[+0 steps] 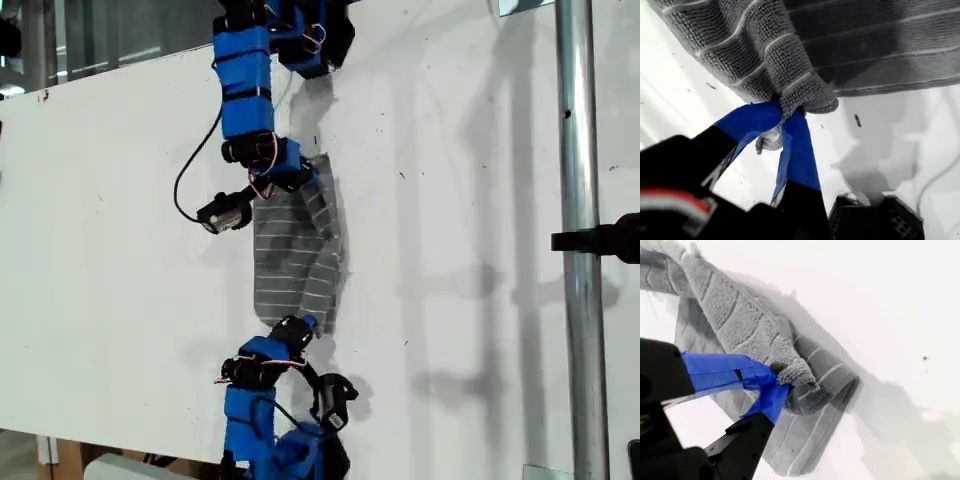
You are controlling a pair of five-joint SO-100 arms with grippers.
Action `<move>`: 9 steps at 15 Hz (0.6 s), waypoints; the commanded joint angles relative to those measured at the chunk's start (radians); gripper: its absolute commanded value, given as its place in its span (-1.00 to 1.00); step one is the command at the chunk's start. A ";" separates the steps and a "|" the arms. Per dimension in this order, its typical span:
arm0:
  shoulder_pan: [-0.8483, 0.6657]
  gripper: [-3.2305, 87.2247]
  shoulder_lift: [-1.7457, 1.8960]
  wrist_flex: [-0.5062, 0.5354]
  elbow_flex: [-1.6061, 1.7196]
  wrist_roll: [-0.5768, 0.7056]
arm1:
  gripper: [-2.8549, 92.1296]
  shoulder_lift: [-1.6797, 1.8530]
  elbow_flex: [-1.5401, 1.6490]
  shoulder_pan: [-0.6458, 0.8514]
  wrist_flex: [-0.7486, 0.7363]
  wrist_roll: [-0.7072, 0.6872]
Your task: Grasp corners of a towel and fold twice.
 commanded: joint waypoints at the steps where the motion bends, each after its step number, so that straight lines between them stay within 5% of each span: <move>1: -0.230 -0.99 0.055 -0.026 -0.008 0.147 | -0.95 0.069 -0.009 0.264 -0.048 -0.170; 5: -0.489 -0.99 0.046 0.025 -0.169 0.337 | -0.95 0.012 -0.196 0.577 -0.083 -0.440; 9: -0.471 -0.99 0.083 0.023 -0.187 0.333 | -0.95 0.066 -0.250 0.604 -0.051 -0.468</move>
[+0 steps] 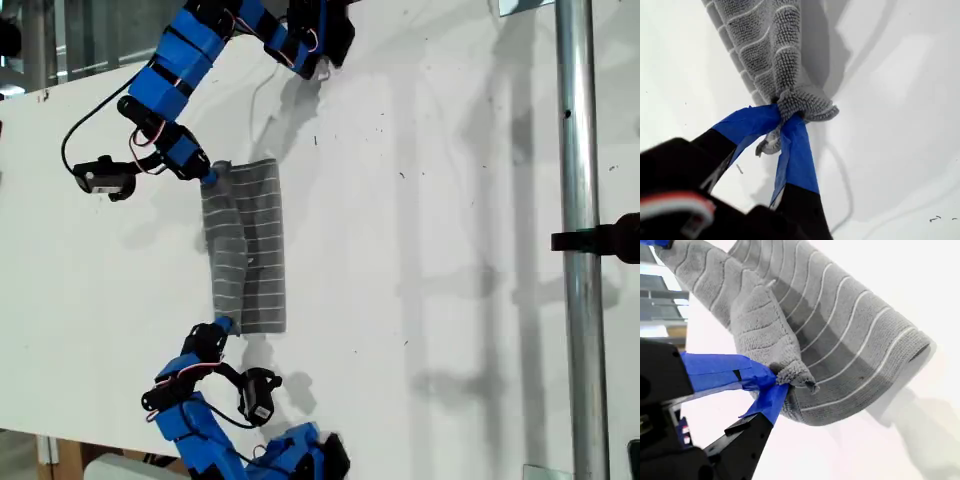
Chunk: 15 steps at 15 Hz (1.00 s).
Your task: Grasp corners of a towel and fold twice.
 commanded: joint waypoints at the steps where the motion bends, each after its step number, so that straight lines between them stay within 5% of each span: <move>1: 0.048 -0.99 0.048 -0.071 0.071 -0.051 | -0.95 0.061 0.040 -0.041 -0.002 0.035; 4: 0.104 -0.99 -0.006 -0.233 0.278 -0.176 | -0.95 -0.017 0.275 -0.095 -0.127 0.114; 8: 0.118 -0.96 -0.141 -0.232 0.293 -0.281 | -0.92 -0.187 0.284 -0.106 -0.186 0.152; 10: 0.114 -0.51 -0.074 -0.152 0.290 -0.298 | -0.11 -0.192 0.282 -0.058 -0.153 0.204; 15: 0.135 -0.48 0.641 -0.067 0.589 -0.307 | -0.32 0.210 0.451 0.074 -0.097 0.253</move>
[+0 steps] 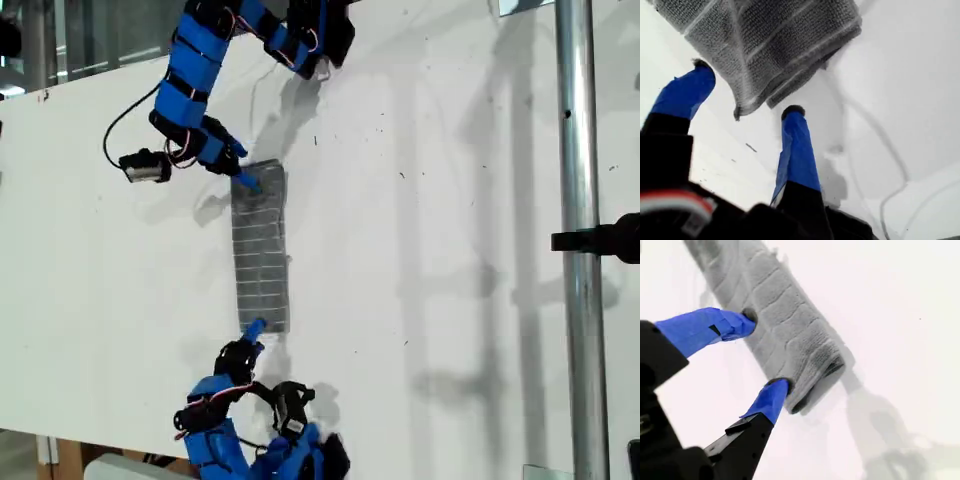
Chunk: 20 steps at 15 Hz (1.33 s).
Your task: Grasp corners of a towel and fold twice.
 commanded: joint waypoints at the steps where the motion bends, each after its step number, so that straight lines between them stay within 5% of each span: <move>1: 0.026 -0.52 0.402 -0.025 0.215 -0.017 | -0.30 0.204 0.123 0.067 -0.026 0.049; 4: 0.130 -0.66 1.002 -0.153 0.657 -0.052 | -0.27 0.295 0.428 0.087 -0.262 0.167; 6: 0.160 -0.73 1.370 -0.060 0.839 -0.121 | -0.29 0.307 0.552 0.083 -0.414 0.245; 11: 0.227 -0.72 1.413 -0.046 0.900 -0.156 | -0.34 0.379 0.678 0.072 -0.709 0.362; 14: 0.229 -0.72 1.413 -0.048 0.907 -0.161 | -0.70 0.293 0.660 0.031 -0.838 0.465; 20: 0.245 -0.72 1.413 -0.046 0.907 -0.169 | -0.07 0.127 0.466 -0.015 -0.529 0.377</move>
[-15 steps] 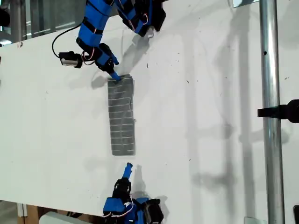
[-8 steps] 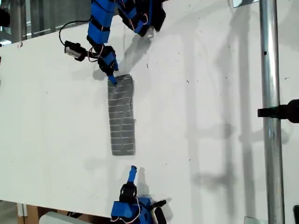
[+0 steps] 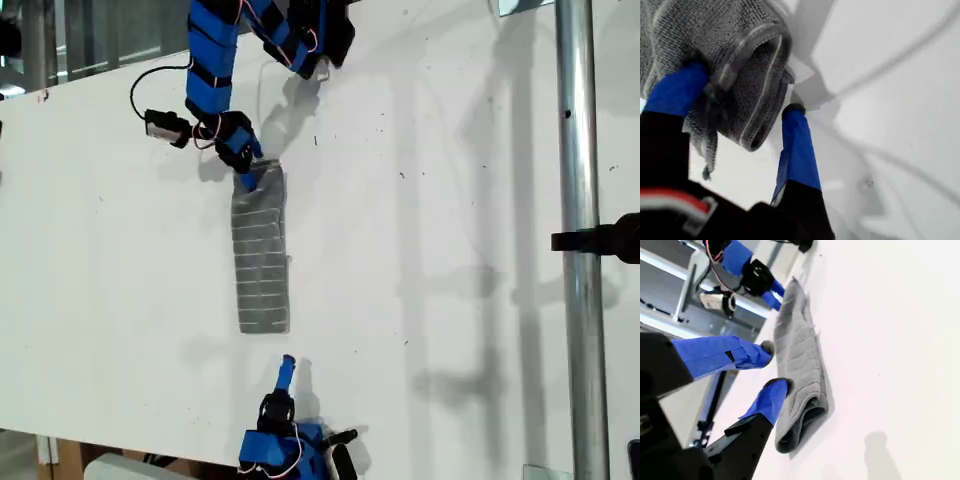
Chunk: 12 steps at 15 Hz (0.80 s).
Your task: Grasp corners of a towel and fold twice.
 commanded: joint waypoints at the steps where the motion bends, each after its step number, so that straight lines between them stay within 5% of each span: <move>1: 0.008 -0.72 0.005 0.002 -0.011 -0.014 | 0.02 0.049 -0.052 -0.031 0.051 -0.052; 7: 0.026 -0.72 0.005 0.003 -0.020 -0.021 | -0.03 0.431 0.069 -0.008 0.133 -0.112; 12: 0.020 -0.72 0.005 0.003 -0.020 -0.015 | 0.01 0.305 0.087 -0.012 0.091 -0.129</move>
